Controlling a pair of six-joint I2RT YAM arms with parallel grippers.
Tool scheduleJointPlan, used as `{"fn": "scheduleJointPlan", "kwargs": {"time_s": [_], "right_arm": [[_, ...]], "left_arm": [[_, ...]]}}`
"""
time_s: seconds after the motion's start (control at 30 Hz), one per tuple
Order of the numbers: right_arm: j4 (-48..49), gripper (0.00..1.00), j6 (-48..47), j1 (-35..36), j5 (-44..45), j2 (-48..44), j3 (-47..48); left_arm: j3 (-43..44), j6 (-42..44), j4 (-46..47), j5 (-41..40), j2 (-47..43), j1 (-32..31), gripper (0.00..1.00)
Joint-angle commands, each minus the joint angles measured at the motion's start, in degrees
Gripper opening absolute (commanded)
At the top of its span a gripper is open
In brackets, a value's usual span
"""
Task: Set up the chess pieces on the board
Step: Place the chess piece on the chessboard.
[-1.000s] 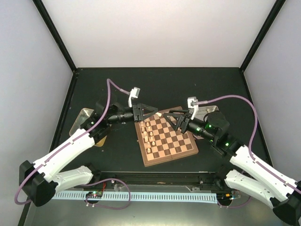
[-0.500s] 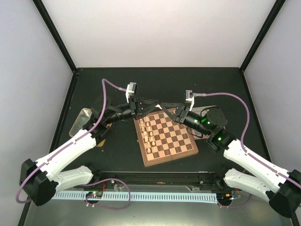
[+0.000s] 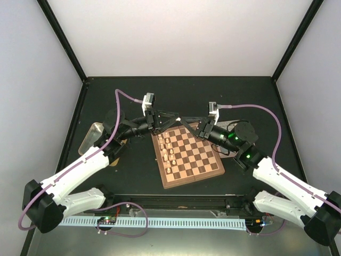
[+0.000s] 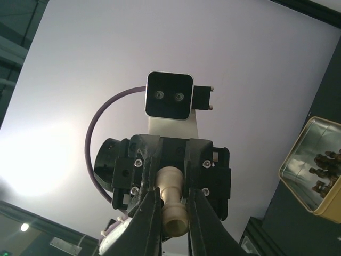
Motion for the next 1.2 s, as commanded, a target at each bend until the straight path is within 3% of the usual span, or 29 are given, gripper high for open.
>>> {"fn": "scheduleJointPlan", "kwargs": {"time_s": [0.0,0.07,0.17,0.23,0.37,0.5,0.67,0.97,1.17], "right_arm": [[1.23,0.02,-0.50,0.19,-1.55,-0.08,1.87],[-2.40,0.01,-2.30,0.13,-0.27,-0.39,2.38],[-11.14,0.01,-7.38,0.15,1.88,-1.15,3.81],[-22.62,0.01,-12.40,0.14,4.21,-1.52,6.42],[-46.91,0.01,-25.72,0.20,4.65,2.01,13.44],[-62.57,0.01,-34.43,0.88,5.80,8.13,16.56],[-73.20,0.01,-39.62,5.51,12.19,16.00,20.30],[-81.70,0.01,-41.05,18.82,19.07,34.53,29.42],[-83.18,0.01,-40.22,23.10,20.23,43.27,35.22]], "left_arm": [[0.04,0.11,0.42,-0.32,0.82,0.35,0.05],[0.01,1.58,-1.56,-0.56,0.35,0.38,0.09],[0.09,7.15,-11.41,-3.32,-1.56,0.75,0.36],[-0.06,11.95,-19.77,-8.11,-3.93,1.95,0.52],[-3.27,22.64,-27.83,-20.67,-10.60,4.47,0.70],[-3.46,32.54,-36.57,-29.45,-13.88,6.57,0.74],[-3.09,42.52,-43.61,-39.25,-16.42,7.19,0.76],[-4.17,48.93,-47.15,-46.11,-20.00,7.90,0.80],[-4.62,50.70,-48.33,-46.55,-20.44,8.58,0.81]]}}
